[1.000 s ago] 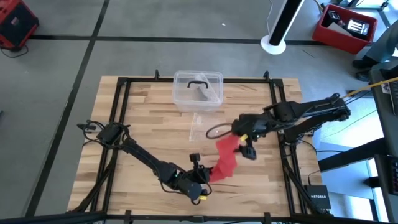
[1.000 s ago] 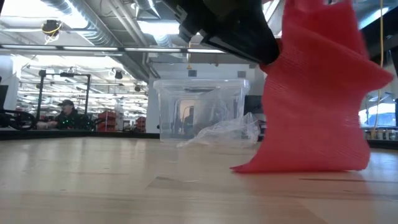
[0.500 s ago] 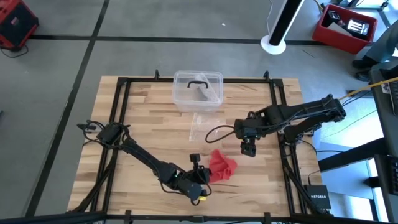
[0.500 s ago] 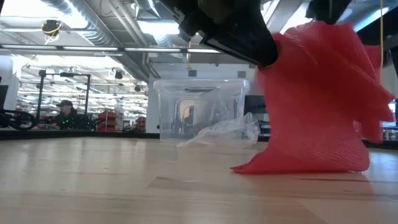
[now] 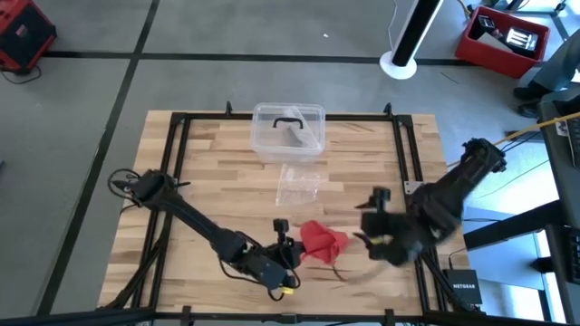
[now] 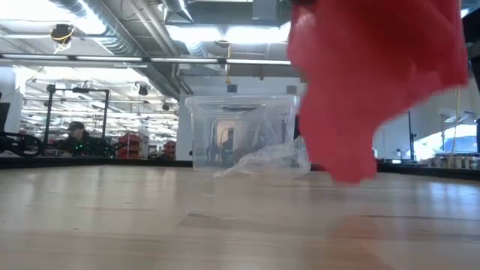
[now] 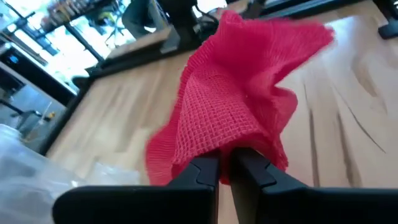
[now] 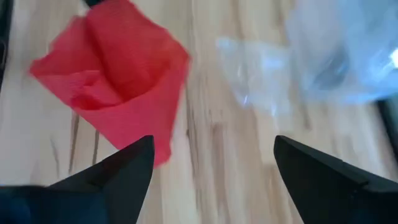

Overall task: Roll bandage
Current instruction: Roll the red bandage

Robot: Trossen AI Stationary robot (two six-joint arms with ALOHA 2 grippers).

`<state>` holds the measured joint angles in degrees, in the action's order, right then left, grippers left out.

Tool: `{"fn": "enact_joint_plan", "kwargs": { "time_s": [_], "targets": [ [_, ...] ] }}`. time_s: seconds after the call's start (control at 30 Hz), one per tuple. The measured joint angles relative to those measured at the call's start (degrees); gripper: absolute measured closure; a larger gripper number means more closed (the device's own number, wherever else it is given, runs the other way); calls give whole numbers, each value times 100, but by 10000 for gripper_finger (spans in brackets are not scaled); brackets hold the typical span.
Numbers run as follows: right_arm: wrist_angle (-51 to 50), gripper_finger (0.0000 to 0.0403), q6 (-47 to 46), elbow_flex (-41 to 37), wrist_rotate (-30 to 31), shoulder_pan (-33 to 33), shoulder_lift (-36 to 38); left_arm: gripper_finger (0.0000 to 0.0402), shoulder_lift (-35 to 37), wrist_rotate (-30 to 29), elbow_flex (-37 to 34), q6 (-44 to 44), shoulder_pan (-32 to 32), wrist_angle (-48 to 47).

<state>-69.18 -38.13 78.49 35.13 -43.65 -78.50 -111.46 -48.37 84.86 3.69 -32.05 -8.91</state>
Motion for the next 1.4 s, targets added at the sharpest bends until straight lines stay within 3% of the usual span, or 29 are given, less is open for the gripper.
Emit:
{"fn": "enact_joint_plan", "kwargs": {
  "time_s": [0.13, 0.23, 0.5, 0.73, 1.07, 1.23, 1.4],
  "targets": [
    [545, 70, -731, -760, 1357, -952, -9, 389, 328, -27, 0, -387, 37, -130],
    [1422, 70, -1072, -1576, 1829, -1323, -11, 389, 516, -42, 0, -593, 76, -106],
    [5064, 70, -1713, -3513, 1515, -1133, -184, 389, 614, -42, 0, -749, 142, -120],
    [7093, 70, -1690, -4604, 1685, -1073, -488, 389, 639, -83, 0, -844, 140, -111],
    [10037, 76, 39, -5011, 1737, -606, -1589, 389, 653, -95, 0, -827, 148, -56],
    [11700, 125, 1122, -5011, 1136, -225, -2123, 389, 651, -95, 0, -799, 142, -53],
    [12722, 244, 1831, -5002, 604, -171, -2184, 389, 651, -96, 0, -799, 142, -54]
  ]
}}
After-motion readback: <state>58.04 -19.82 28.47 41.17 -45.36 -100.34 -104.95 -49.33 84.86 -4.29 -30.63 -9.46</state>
